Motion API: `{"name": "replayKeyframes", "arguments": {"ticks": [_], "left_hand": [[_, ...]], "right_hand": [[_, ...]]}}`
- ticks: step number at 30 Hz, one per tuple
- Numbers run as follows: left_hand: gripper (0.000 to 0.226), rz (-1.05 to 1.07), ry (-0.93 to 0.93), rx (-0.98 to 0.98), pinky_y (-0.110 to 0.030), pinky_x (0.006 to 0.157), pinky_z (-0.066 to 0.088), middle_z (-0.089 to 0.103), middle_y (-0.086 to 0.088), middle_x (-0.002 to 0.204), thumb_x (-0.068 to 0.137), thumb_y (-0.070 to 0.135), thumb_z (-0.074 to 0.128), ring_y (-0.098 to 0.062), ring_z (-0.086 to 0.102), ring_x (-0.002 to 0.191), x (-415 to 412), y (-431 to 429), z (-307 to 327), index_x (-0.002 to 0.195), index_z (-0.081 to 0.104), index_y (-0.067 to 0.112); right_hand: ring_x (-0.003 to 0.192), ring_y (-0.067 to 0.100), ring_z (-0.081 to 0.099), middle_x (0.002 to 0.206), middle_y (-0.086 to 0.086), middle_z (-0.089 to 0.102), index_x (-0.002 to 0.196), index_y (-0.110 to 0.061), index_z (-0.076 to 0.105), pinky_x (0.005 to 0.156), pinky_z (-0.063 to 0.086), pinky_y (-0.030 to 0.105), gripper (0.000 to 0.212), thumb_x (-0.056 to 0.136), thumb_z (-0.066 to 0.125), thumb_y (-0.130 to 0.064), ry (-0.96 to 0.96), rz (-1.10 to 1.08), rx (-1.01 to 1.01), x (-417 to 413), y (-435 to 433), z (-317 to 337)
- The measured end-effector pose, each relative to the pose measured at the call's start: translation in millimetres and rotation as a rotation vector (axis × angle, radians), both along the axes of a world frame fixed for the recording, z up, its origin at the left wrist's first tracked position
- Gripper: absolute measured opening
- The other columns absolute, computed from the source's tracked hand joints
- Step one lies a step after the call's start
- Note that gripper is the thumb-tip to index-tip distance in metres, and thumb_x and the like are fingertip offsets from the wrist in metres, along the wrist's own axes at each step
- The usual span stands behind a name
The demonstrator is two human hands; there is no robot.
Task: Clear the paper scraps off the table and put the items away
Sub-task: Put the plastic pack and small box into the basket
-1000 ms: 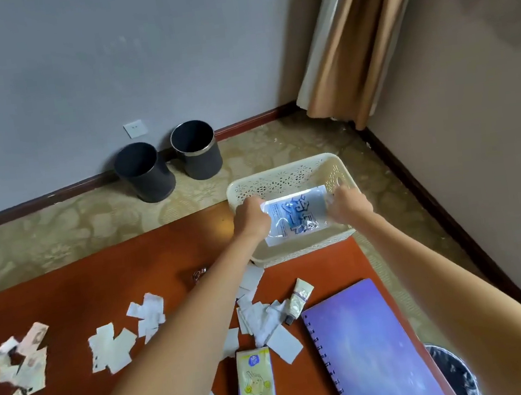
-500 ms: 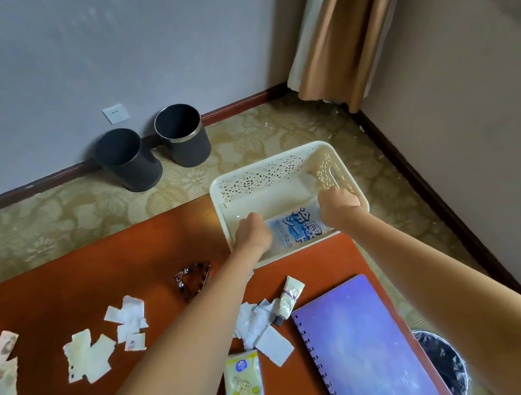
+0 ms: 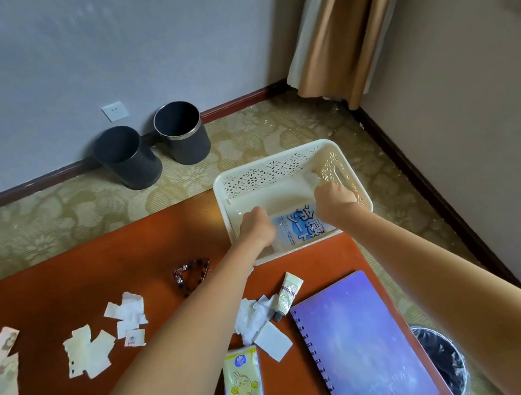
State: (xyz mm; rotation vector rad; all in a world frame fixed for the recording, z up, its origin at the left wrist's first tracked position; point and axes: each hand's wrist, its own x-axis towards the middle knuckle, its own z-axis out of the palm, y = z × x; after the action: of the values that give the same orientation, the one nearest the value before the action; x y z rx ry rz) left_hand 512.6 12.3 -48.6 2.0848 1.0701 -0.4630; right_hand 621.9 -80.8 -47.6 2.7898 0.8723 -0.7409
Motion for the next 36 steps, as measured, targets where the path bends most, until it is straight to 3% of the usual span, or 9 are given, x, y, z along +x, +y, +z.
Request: {"name": "replayKeyframes", "arguments": {"ticks": [4, 10, 14, 18, 22, 25, 29, 33, 36], "left_hand": [[0.026, -0.047, 0.026, 0.018, -0.029, 0.083, 0.047, 0.057, -0.02, 0.121, 0.095, 0.0, 0.041, -0.031, 0.058, 0.109, -5, 0, 10, 0.119, 0.049, -0.005], [0.029, 0.03, -0.157, 0.043, -0.033, 0.085, 0.053, 0.061, -0.018, 0.118, 0.09, -0.005, 0.042, -0.032, 0.062, 0.105, -24, 18, 44, 0.114, 0.056, 0.001], [0.022, 0.126, -0.233, 0.31, -0.032, 0.079, 0.053, 0.061, -0.015, 0.119, 0.094, 0.012, 0.046, -0.029, 0.059, 0.11, -49, 30, 51, 0.111, 0.055, 0.001], [0.035, 0.166, -0.113, 0.2, -0.038, 0.082, 0.051, 0.06, -0.016, 0.113, 0.093, 0.03, 0.05, -0.031, 0.058, 0.106, -70, 32, 39, 0.115, 0.049, 0.002], [0.029, 0.141, -0.169, 0.045, -0.029, 0.056, 0.05, 0.066, -0.022, 0.088, 0.097, 0.021, 0.041, -0.032, 0.063, 0.068, -73, 29, 31, 0.085, 0.057, 0.0], [0.027, 0.158, -0.19, 0.011, -0.014, 0.037, 0.04, 0.062, -0.017, 0.074, 0.096, 0.017, 0.04, -0.018, 0.052, 0.046, -73, 27, 29, 0.076, 0.051, 0.002], [0.033, 0.157, -0.2, -0.023, -0.02, 0.046, 0.04, 0.056, -0.009, 0.06, 0.096, 0.015, 0.039, -0.014, 0.048, 0.044, -75, 26, 28, 0.065, 0.044, 0.006], [0.035, 0.182, -0.214, -0.046, -0.021, 0.048, 0.04, 0.054, -0.004, 0.055, 0.097, 0.016, 0.039, -0.013, 0.049, 0.044, -75, 25, 27, 0.062, 0.043, 0.01], [0.037, 0.194, -0.226, -0.059, -0.019, 0.047, 0.04, 0.054, -0.003, 0.055, 0.097, 0.02, 0.04, -0.012, 0.049, 0.045, -78, 24, 27, 0.062, 0.043, 0.011]], "right_hand": [[0.066, 0.018, 0.051, 0.086, 0.009, 0.051, 0.079, -0.003, 0.054, 0.054, 0.047, 0.007, 0.022, 0.096, 0.044, -0.013, 0.25, -0.159, 0.182, 2, 7, 0], [0.067, 0.013, 0.053, 0.076, 0.004, 0.058, 0.077, -0.008, 0.058, 0.069, 0.046, 0.027, 0.03, 0.096, 0.047, -0.028, 0.802, -0.474, 0.458, -20, 19, 2], [0.061, 0.009, 0.045, 0.07, 0.0, 0.052, 0.089, -0.007, 0.059, 0.057, 0.035, 0.021, 0.027, 0.096, 0.047, -0.03, 0.74, -0.306, 0.361, -36, 31, 1], [0.053, 0.011, 0.045, 0.064, 0.004, 0.048, 0.07, -0.008, 0.046, 0.052, 0.04, 0.018, 0.023, 0.092, 0.054, -0.011, 0.713, -0.193, 0.283, -47, 45, -8], [0.051, 0.009, 0.05, 0.064, 0.003, 0.051, 0.088, -0.005, 0.045, 0.043, 0.043, 0.012, 0.015, 0.087, 0.06, -0.004, 0.611, -0.062, 0.206, -53, 52, -10], [0.051, 0.009, 0.052, 0.087, 0.01, 0.058, 0.115, -0.001, 0.042, 0.036, 0.041, 0.01, 0.038, 0.085, 0.065, -0.007, 0.553, -0.008, 0.257, -56, 55, -12], [0.057, 0.019, 0.061, 0.114, 0.023, 0.056, 0.122, -0.003, 0.041, 0.047, 0.054, 0.02, 0.048, 0.083, 0.068, -0.009, 0.539, 0.034, 0.266, -58, 56, -18], [0.103, 0.036, 0.061, 0.12, 0.024, 0.055, 0.126, 0.0, 0.037, 0.083, 0.054, 0.038, 0.057, 0.082, 0.07, -0.016, 0.429, 0.103, 0.219, -63, 54, -16], [0.102, 0.037, 0.062, 0.121, 0.025, 0.055, 0.129, -0.001, 0.035, 0.084, 0.055, 0.04, 0.059, 0.083, 0.069, -0.016, 0.437, 0.118, 0.206, -64, 54, -13]]}}
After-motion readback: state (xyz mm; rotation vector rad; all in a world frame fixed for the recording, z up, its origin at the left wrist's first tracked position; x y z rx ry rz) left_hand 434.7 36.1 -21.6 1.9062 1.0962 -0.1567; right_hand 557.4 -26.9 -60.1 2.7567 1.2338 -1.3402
